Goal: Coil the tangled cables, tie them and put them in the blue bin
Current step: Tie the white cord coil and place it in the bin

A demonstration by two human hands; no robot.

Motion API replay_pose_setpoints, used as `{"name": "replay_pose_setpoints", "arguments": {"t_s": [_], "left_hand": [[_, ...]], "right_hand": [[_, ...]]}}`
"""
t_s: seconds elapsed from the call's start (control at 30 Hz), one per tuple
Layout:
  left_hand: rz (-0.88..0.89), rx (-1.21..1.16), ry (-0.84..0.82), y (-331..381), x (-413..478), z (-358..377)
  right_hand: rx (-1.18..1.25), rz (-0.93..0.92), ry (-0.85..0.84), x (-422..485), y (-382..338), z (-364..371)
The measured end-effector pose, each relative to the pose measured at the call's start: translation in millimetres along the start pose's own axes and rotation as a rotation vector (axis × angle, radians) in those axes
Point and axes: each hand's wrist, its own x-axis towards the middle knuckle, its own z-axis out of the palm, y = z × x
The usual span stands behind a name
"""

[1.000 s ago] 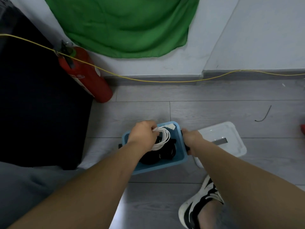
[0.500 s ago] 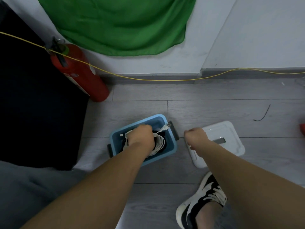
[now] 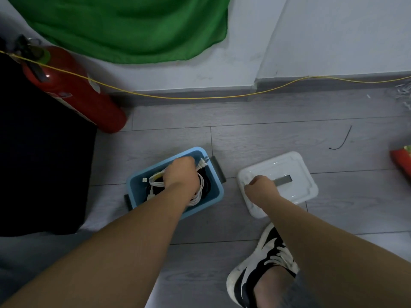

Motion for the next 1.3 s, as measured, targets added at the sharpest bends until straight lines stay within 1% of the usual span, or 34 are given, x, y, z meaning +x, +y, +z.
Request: {"name": "replay_pose_setpoints", "arguments": {"t_s": [0.1,0.17,0.23,0.3,0.4,0.5,0.57,0.67,0.77,0.83,0.93,1.0,1.1,1.17,1.2,1.3], "left_hand": [[-0.047,0.050,-0.057,12.2,7.4,-0.3],[-0.023,0.131,-0.063,16.1,8.9,1.7],[0.029,0.170,-0.053,14.4,8.8,6.1],[0.097,0.142,0.004,8.5,6.0,11.9],[0.216,0.067,0.147,-0.8,-1.3,21.1],[0.271,0.108,0.204,-5.2,-3.3,22.9],[0.263,0.090,0.178,-6.5,0.5,25.0],[0.136,-0.018,0.043,-4.9,8.1,28.4],[0.080,0.016,-0.026,0.5,15.3,26.6],[0.101,-0.006,-0.033,2.2,16.5,22.7],[0.176,-0.087,0.052,-2.8,12.8,21.3],[0.236,-0.098,0.110,-4.7,8.2,21.2],[0.294,-0.127,0.126,-1.3,2.5,20.1],[0.315,-0.146,0.109,1.4,-1.6,20.4],[0.325,-0.162,0.104,2.3,-3.2,21.5],[0.324,-0.208,0.098,-0.4,-9.6,24.4]], "right_hand": [[-0.113,0.005,-0.014,7.5,1.9,15.5],[-0.159,0.036,-0.036,11.5,1.9,24.9],[-0.213,0.032,-0.019,15.8,2.7,30.0],[-0.229,0.010,0.030,20.9,3.4,32.4],[-0.197,0.005,0.078,26.6,2.4,33.2],[-0.250,-0.022,0.113,31.3,-0.1,30.7],[-0.325,-0.032,0.114,35.2,-0.9,29.2],[-0.479,-0.063,0.148,37.5,-2.0,23.1],[-0.576,-0.135,0.214,39.6,-6.6,17.0],[-0.496,-0.132,0.285,42.2,-5.9,13.2],[-0.266,0.042,0.361,42.5,3.9,0.6],[-0.258,0.129,0.305,44.8,13.7,-6.5],[-0.390,0.146,0.210,52.7,27.6,-9.3],[-0.490,0.106,0.203,55.6,29.2,-5.2],[-0.503,0.084,0.206,55.7,27.8,-3.7],[-0.590,-0.062,0.212,49.3,17.1,4.0]]}}
